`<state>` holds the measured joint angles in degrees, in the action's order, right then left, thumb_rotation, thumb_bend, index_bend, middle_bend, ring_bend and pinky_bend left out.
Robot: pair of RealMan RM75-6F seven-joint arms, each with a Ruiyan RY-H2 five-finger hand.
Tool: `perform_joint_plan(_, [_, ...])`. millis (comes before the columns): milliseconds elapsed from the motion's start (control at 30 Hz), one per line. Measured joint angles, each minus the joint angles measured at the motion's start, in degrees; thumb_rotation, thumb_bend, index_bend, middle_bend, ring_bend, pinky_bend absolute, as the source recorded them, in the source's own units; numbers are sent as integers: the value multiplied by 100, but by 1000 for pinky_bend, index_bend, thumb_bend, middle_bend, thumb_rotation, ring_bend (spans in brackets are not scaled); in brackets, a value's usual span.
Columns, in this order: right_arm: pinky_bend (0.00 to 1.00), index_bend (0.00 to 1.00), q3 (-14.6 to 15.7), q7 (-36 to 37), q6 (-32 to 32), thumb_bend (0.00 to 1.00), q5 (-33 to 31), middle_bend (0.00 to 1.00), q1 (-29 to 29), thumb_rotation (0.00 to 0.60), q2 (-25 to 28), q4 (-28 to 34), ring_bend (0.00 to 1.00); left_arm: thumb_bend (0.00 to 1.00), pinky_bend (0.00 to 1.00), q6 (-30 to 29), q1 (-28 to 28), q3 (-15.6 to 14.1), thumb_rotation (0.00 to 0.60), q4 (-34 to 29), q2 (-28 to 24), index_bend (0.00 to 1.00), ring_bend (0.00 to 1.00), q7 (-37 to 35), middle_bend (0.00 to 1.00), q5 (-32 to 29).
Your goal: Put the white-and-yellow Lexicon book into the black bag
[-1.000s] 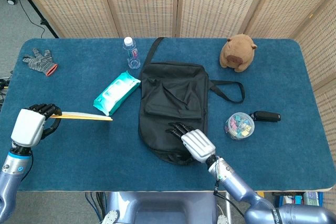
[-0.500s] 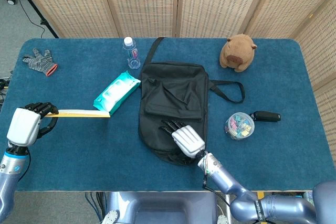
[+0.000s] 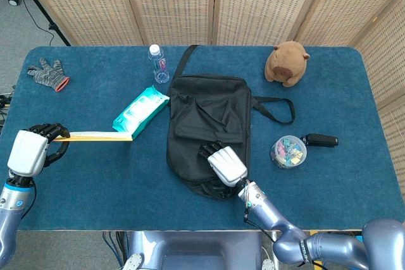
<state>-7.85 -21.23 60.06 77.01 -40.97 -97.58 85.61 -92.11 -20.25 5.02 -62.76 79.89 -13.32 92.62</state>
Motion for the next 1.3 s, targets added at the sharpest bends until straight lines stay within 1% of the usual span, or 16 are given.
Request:
perform_joint_plan(33, [532,443,9,75,38,98,70,346,7,600,-28,-46,357,544,700,-2,1,-2,600,0,0,773,599,1,611,5])
perform_joint_plan(100, [577,470,24,185,89,212,170,372,13,600,-68,-142,381,544,700,-12,3,-6,600,-2,3,773,599,7,611,21])
perform_joint_plan(133, [589,477,30,231,107,249,210,379,15,600,-86,-192,388,544,700,-16,3,-9,600,-3,4,773,599,10,611,30])
perform_joint_plan(233, [630,506,28,383,128,416,280,408,10,600,-134,-305,418,544,700,-27,5,-20,600,-5,14,773,599,34,611,58])
perform_joint_plan(300, [650,524,16,469,143,561,328,426,2,600,-162,-384,436,544,700,-25,9,-26,600,-8,16,773,599,42,611,65])
perform_joint_plan(333, [658,527,12,496,149,605,345,431,0,600,-172,-412,442,544,700,-24,10,-26,600,-7,15,773,599,43,611,67])
perform_joint_plan(400, [677,533,4,529,164,725,374,443,-4,600,-192,-471,457,543,700,-34,14,-25,600,-9,13,773,599,42,611,72])
perform_joint_plan(500, [687,544,-3,575,169,832,394,458,-7,600,-213,-525,471,544,700,-61,23,-24,600,-17,7,772,599,39,611,85])
perform_joint_plan(600, [717,558,-20,643,179,860,396,473,-2,600,-231,-557,488,543,700,-82,34,-28,600,-13,2,773,599,43,611,102])
perform_joint_plan(733, [742,573,-95,819,189,853,338,491,11,600,-248,-534,504,543,700,-118,26,-39,600,22,14,772,599,48,611,162])
perform_joint_plan(833, [744,578,-239,1002,157,853,203,493,5,600,-235,-462,505,543,700,-209,0,-39,600,73,44,773,599,45,612,255])
perform_joint_plan(1000, [744,582,-578,1127,67,853,-156,495,-44,600,-150,-257,505,541,700,-325,-72,-48,600,66,58,776,599,25,612,440])
perform_joint_plan(1167, [744,585,-934,886,-62,855,-688,495,-151,600,3,-34,505,540,700,-436,-132,-89,600,-10,20,776,599,87,613,644])
perform_joint_plan(1300, [744,586,-1126,604,-141,855,-1022,495,-251,600,109,41,505,538,700,-549,-173,-138,600,-110,-53,779,599,185,619,849])
